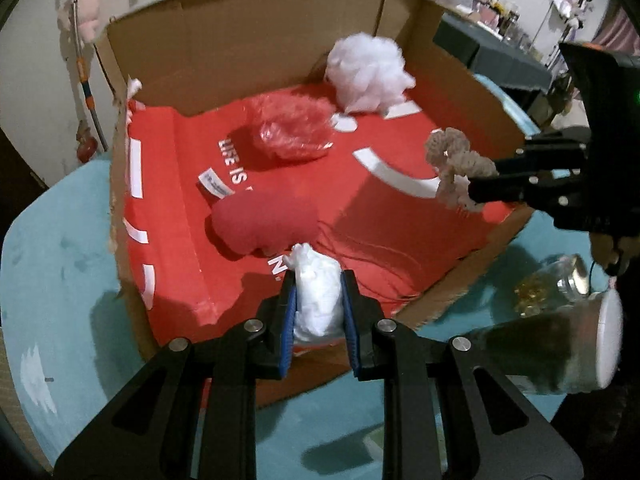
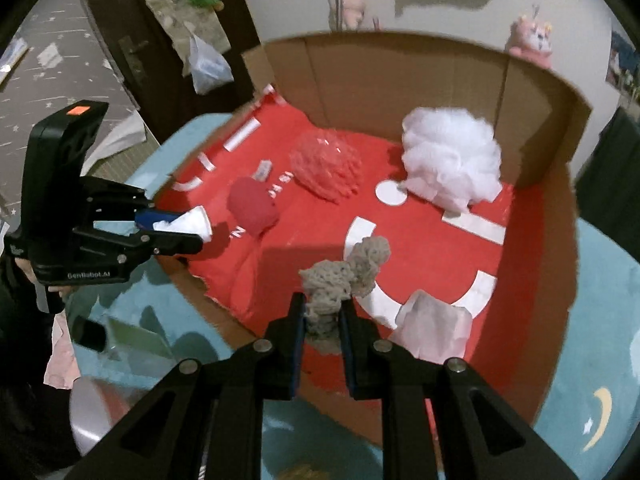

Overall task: Organize soft objects
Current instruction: 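Lower and release the cotton pad and rope toy onto the box floor, then withdraw both open tools from the box toward the plush bunny and powder puff, then grasp the white plush bunny with the left tool while the right tool grasps the powder puff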

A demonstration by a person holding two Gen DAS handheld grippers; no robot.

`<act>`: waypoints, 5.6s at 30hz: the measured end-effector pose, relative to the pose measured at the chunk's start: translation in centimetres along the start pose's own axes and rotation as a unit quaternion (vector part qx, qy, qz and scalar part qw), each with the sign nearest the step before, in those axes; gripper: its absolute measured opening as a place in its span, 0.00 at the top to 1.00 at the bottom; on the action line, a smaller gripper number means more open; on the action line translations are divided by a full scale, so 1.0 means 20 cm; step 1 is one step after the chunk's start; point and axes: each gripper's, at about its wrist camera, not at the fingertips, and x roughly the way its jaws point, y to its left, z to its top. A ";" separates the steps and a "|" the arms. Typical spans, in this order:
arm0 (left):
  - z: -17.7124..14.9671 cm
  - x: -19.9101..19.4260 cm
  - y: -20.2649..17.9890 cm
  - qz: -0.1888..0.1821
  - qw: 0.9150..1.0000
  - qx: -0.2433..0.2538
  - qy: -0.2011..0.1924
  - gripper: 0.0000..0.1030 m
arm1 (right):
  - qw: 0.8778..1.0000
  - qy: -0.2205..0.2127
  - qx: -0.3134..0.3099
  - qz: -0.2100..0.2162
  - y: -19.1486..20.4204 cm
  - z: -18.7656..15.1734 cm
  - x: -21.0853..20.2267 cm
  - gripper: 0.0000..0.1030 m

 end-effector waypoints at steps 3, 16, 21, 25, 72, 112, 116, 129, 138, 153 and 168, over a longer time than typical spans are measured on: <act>0.00 0.05 0.02 0.006 1.000 -0.001 0.012 0.81 | 1.000 0.025 0.009 0.006 -0.04 0.03 0.07 0.83; 0.00 0.16 0.07 0.024 0.999 -0.003 0.028 0.81 | 0.998 0.055 0.012 -0.008 -0.08 0.06 0.19 0.80; 0.00 0.17 0.08 0.030 0.999 -0.004 0.029 0.80 | 0.998 0.059 0.005 -0.019 -0.07 0.06 0.21 0.74; 0.00 0.18 0.08 0.033 0.999 -0.002 0.029 0.79 | 0.998 0.059 -0.004 -0.031 -0.06 0.06 0.23 0.65; -0.69 -0.79 -0.65 0.051 0.952 -0.024 -0.302 0.06 | 0.934 -0.271 -0.019 -0.233 0.67 -0.79 -0.90 0.00; -0.88 -0.05 -0.82 0.044 0.992 -0.017 -0.119 0.06 | 0.962 -0.162 -0.089 -0.201 0.55 -1.10 -0.32 0.00; -0.86 -0.02 -0.83 0.048 0.993 -0.007 -0.108 0.06 | 0.964 -0.149 -0.103 -0.194 0.54 -1.08 -0.28 0.03; -0.84 0.01 -0.86 0.038 0.991 0.044 -0.122 0.47 | 0.971 -0.132 -0.121 -0.158 0.54 -1.06 -0.21 0.54; -0.86 -0.05 -0.85 0.029 0.989 0.043 -0.136 0.48 | 0.973 -0.161 -0.094 -0.137 0.53 -1.07 -0.27 0.78; -0.90 -0.17 -0.72 0.045 0.987 0.029 -0.154 0.48 | 0.982 -0.187 0.007 0.018 0.48 -1.02 -0.28 0.88; -0.97 -0.10 -0.59 0.039 0.991 0.015 -0.127 0.33 | 0.986 -0.147 -0.025 -0.071 0.63 -0.98 -0.10 0.39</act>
